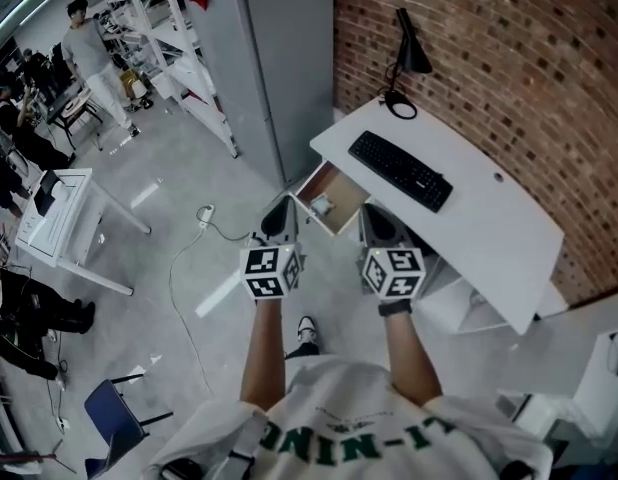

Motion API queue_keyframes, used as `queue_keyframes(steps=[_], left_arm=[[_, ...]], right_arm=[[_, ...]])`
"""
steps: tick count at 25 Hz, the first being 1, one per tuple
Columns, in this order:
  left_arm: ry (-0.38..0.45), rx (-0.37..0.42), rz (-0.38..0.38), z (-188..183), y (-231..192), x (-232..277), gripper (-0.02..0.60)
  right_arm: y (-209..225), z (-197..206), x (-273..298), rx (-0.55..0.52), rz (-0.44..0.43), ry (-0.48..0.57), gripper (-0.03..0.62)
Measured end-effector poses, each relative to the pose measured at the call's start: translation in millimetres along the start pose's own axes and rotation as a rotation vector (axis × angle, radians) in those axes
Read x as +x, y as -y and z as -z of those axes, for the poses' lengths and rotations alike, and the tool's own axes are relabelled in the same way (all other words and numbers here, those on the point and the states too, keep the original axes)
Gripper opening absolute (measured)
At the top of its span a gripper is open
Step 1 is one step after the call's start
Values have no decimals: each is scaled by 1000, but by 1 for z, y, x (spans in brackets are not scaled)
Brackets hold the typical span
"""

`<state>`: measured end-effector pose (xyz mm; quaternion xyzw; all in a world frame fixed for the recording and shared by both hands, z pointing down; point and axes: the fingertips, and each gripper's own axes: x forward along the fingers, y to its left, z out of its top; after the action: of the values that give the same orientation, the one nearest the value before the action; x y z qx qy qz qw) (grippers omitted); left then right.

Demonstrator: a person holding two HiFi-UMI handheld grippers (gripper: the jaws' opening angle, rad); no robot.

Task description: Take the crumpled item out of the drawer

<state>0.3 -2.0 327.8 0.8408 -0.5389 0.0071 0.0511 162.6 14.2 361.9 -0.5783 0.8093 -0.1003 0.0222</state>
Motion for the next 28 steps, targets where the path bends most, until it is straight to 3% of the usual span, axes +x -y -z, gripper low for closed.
queue_keyframes(steps=[6, 10, 20, 28], left_arm=[[-46, 22, 35, 6, -46, 56, -6], [-65, -7, 59, 17, -77, 87, -6], [-196, -52, 99, 97, -132, 131, -6], [-282, -84, 73, 145, -167, 163, -6]], right_arm=[[-4, 5, 67, -25, 12, -47, 3], [-4, 19, 109, -31, 32, -87, 3], [-7, 89, 178, -11, 72, -208, 3], [7, 144, 234, 10, 45, -342, 3]])
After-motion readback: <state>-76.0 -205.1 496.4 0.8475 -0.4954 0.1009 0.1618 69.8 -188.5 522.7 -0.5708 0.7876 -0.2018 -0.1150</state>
